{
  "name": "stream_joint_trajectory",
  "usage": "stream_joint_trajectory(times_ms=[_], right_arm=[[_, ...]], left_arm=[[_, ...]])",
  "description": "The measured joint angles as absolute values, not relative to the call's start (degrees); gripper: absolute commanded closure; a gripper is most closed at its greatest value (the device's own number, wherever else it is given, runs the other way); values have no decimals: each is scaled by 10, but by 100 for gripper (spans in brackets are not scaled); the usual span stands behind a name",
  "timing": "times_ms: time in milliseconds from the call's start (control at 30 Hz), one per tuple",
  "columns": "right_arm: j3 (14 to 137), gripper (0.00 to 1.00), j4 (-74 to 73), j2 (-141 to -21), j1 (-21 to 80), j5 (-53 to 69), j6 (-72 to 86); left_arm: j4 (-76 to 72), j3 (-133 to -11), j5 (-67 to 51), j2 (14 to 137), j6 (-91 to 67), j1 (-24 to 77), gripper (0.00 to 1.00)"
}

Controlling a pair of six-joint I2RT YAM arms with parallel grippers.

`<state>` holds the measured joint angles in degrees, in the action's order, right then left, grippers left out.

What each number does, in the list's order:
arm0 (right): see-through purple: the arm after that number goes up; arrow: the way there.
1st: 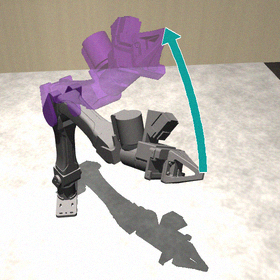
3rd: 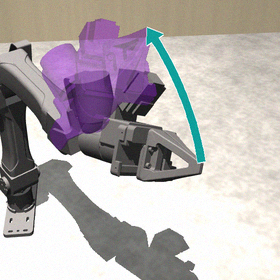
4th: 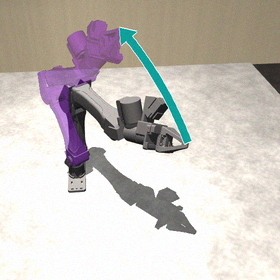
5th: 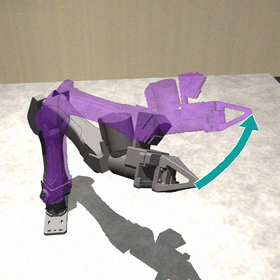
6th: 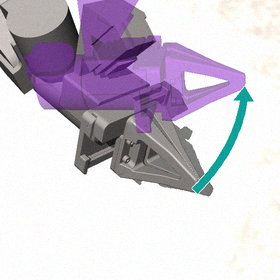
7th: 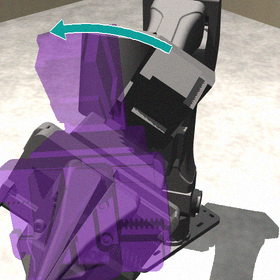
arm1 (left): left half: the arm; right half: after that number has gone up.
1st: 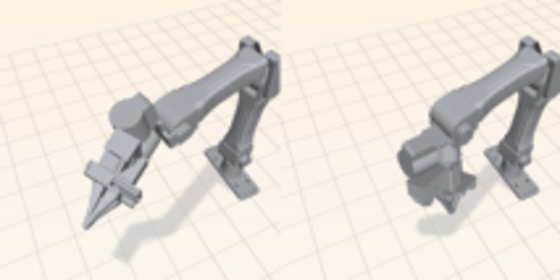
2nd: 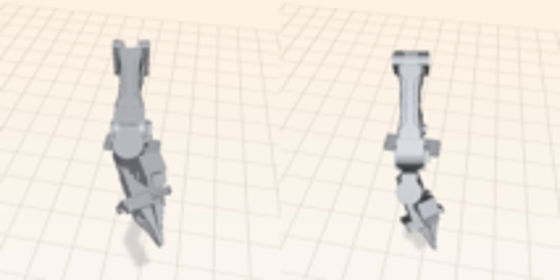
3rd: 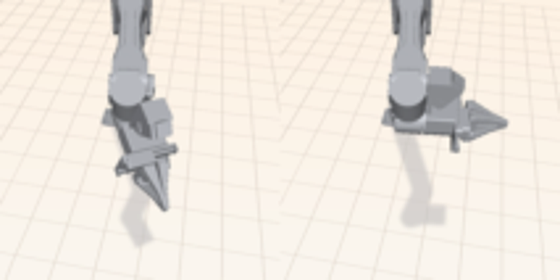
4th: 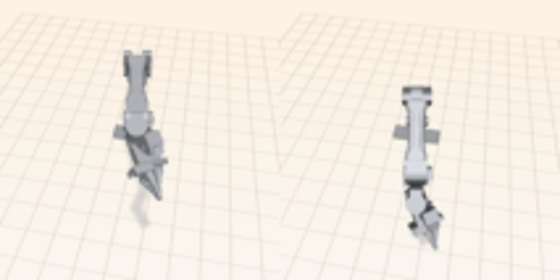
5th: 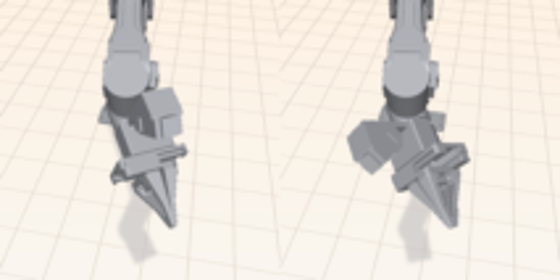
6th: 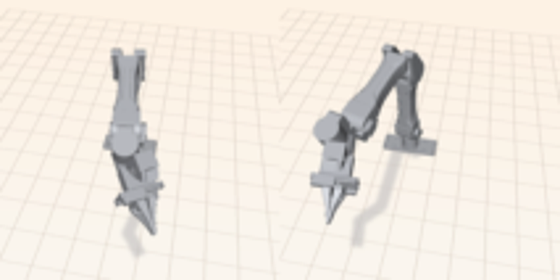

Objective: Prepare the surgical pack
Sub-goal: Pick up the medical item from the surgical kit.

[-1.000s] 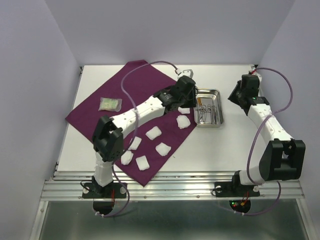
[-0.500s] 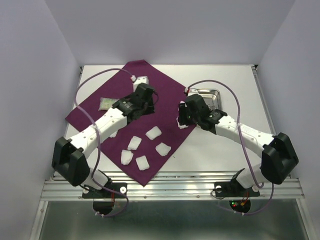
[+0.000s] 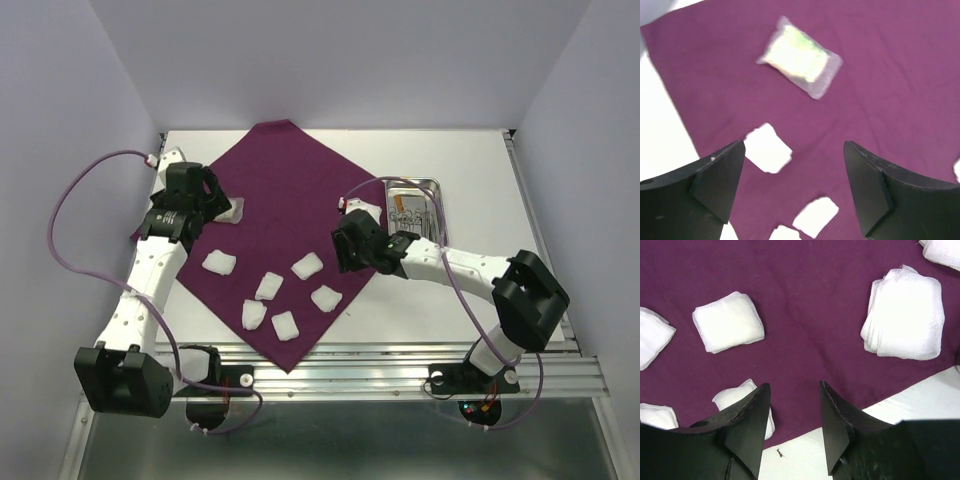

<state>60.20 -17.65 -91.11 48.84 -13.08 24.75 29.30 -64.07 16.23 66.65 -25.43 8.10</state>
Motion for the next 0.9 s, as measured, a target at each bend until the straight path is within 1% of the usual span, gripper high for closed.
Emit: stream_joint_trajectory(times_ms=[33, 100, 167, 200, 267, 367, 533, 633, 767, 800, 833, 867, 900], right_arm=[[602, 51, -175, -913, 488, -131, 251], [602, 51, -174, -914, 488, -131, 254], [602, 51, -170, -914, 488, -131, 256], [602, 52, -168, -914, 488, -131, 257], [602, 52, -163, -914, 488, -134, 259], [603, 52, -163, -914, 488, -149, 268], [613, 55, -166, -914, 488, -168, 281], [629, 55, -168, -923, 488, -167, 286], [652, 55, -167, -945, 488, -159, 288], [653, 55, -167, -946, 488, -158, 288], [655, 55, -169, -947, 488, -157, 288], [656, 55, -170, -947, 488, -157, 288], [659, 55, -171, -947, 488, -156, 288]], left_arm=[[293, -640, 160, 667, -254, 68, 6], [288, -640, 145, 677, -250, 32, 14], [285, -655, 131, 712, -250, -2, 16], [282, -678, 122, 748, -252, -19, 17], [270, -719, 110, 826, -259, -40, 18], [249, -764, 90, 926, -265, -45, 18], [241, -779, 76, 1016, -273, -45, 19], [239, -792, 72, 1051, -280, -45, 26], [227, -804, 70, 1072, -289, -45, 32], [222, -805, 67, 1076, -290, -45, 38], [219, -806, 64, 1082, -292, -45, 40], [215, -807, 62, 1087, -296, -45, 44], [210, -807, 58, 1095, -296, -45, 53]])
